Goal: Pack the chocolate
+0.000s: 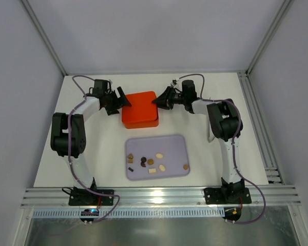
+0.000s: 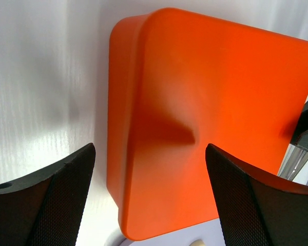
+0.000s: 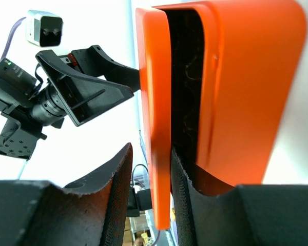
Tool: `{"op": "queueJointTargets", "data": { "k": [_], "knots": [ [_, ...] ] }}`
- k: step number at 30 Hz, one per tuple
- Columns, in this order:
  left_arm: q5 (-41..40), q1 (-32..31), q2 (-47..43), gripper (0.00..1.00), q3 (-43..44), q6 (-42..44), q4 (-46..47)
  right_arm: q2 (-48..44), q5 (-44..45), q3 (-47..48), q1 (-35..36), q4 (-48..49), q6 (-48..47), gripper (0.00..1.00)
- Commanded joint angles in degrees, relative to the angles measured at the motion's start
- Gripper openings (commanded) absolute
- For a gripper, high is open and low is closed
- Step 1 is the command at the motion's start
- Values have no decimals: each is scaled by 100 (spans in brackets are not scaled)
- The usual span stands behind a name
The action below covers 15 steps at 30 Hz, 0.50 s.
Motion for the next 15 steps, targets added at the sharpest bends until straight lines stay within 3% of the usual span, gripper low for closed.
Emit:
{"op": "queueJointTargets", "data": {
  "k": [1,15],
  "knots": [
    [125,-86,58,86,283,-15,204,-435,29,-84,-99,-256,-417,38],
    [-50,-253,208,85,555,38,-15,-690,459,-111,-257,-1354,-1436,40]
  ]
}}
